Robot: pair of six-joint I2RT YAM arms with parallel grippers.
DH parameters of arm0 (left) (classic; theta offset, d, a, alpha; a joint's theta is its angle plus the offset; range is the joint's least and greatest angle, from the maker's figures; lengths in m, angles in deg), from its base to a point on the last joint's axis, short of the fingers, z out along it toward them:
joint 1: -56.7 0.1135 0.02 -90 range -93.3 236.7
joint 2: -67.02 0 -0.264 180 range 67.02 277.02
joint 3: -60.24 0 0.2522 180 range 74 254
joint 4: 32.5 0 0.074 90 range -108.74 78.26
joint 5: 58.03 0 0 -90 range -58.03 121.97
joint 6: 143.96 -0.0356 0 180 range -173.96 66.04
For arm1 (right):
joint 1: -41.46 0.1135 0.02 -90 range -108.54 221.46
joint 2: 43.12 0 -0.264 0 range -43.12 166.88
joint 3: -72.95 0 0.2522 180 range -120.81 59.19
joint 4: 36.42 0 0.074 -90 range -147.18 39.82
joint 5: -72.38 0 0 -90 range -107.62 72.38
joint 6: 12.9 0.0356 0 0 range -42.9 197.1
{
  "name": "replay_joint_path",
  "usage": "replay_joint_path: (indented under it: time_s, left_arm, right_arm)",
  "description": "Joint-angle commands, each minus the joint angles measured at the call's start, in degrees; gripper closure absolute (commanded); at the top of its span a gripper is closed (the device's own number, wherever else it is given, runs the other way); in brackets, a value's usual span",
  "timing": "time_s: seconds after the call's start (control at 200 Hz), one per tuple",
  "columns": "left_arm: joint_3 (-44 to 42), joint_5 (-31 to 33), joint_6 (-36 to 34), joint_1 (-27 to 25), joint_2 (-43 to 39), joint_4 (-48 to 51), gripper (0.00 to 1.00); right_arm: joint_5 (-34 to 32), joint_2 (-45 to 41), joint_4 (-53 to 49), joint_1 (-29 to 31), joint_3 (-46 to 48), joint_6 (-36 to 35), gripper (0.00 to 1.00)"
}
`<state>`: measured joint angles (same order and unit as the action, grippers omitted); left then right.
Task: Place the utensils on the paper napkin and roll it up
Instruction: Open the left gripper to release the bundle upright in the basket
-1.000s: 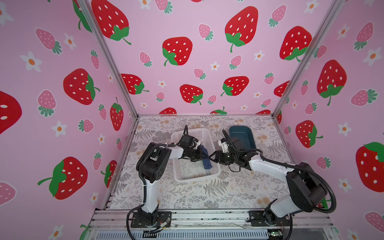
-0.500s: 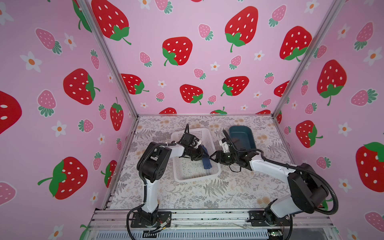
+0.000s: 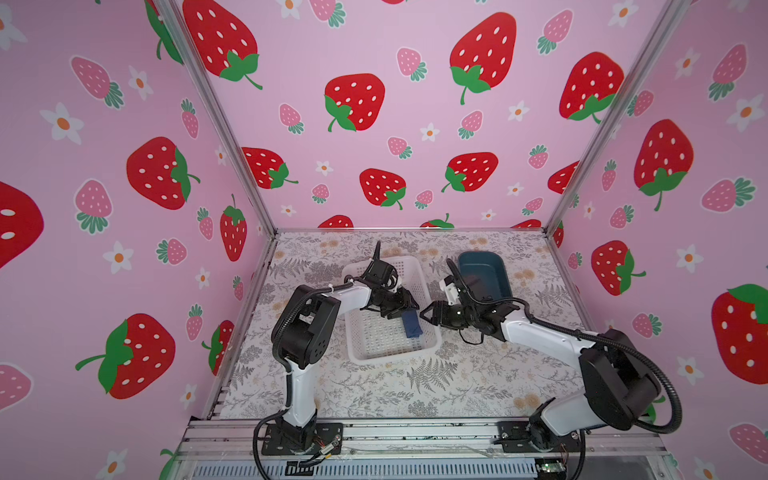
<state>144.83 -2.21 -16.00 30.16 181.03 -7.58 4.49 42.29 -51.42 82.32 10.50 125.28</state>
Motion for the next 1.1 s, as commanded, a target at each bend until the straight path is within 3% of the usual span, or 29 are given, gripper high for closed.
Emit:
replay_joint_path:
  time_s: [0.0,0.05,0.08,0.11,0.22,0.39,0.5,0.65,0.84,1.095]
  left_arm:
    - [1.2,6.9,-1.1,-0.3,-0.4,7.4,0.38]
    - [1.8,7.8,-1.2,-0.3,-0.8,8.7,0.36]
    - [2.0,8.4,-1.4,-0.4,-1.3,9.2,0.25]
    - [2.1,8.9,-1.5,-0.4,-1.7,9.7,0.21]
    - [2.6,9.8,-2.2,-0.4,-3.7,11.6,0.16]
    - [2.1,12.6,-2.8,-0.3,-7.1,14.9,0.17]
    - [1.1,12.5,-2.6,-0.4,-7.8,14.5,0.26]
    - [1.6,10.5,-2.0,-0.4,-5.4,13.7,0.47]
    - [1.9,11.0,-1.6,-0.3,-2.9,13.9,0.53]
    - [2.2,10.8,-1.9,-0.2,-1.0,13.7,0.72]
  right_arm:
    - [-1.2,-2.3,-0.9,-0.2,0.1,-0.4,0.43]
    - [-1.4,-2.6,-0.9,-0.3,0.3,-0.4,0.43]
    - [-1.6,-2.8,-1.0,-0.4,0.3,-0.4,0.43]
    - [-1.8,-2.9,-1.0,-0.3,0.3,-0.4,0.43]
    - [-2.7,-3.3,-1.2,-0.6,0.1,-0.3,0.43]
    - [-4.8,-4.1,-1.8,-1.1,0.0,-0.5,0.43]
    - [-5.5,-4.8,-2.3,-1.5,0.2,-0.8,0.43]
    - [-5.6,-5.4,-2.4,-1.9,1.0,-0.9,0.43]
    - [-5.2,-5.4,-2.5,-2.0,1.6,-0.7,0.43]
    - [-5.0,-5.8,-2.9,-2.0,2.3,-0.5,0.43]
